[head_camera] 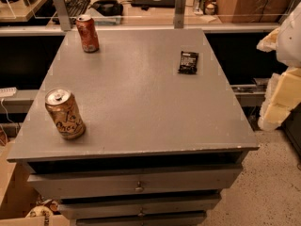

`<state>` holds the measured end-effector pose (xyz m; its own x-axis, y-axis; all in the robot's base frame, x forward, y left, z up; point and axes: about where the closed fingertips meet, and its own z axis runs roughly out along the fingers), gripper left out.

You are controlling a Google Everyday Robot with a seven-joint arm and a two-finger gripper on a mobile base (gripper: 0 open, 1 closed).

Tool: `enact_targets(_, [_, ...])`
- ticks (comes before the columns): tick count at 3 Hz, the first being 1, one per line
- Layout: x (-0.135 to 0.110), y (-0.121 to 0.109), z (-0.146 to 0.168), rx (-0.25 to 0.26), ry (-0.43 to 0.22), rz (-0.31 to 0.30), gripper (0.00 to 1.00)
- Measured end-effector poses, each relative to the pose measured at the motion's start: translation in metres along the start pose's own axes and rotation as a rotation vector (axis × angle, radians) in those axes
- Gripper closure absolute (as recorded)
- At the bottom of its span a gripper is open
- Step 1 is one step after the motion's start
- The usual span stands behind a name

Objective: Move rxbar chocolate near orange can

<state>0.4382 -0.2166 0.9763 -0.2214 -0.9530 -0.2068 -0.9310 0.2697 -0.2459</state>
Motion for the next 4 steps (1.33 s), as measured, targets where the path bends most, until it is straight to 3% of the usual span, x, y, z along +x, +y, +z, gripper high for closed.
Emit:
enact_targets(1, [0.0, 0.0, 0.0, 0.0, 0.0, 0.0, 0.0])
enact_targets(2, [-0.006, -0.016, 0.009, 0.016, -0.039, -0.001, 0.0])
enact_targets(4, [-0.042, -0.109, 0.075, 0.077, -0.196, 0.042, 0.0])
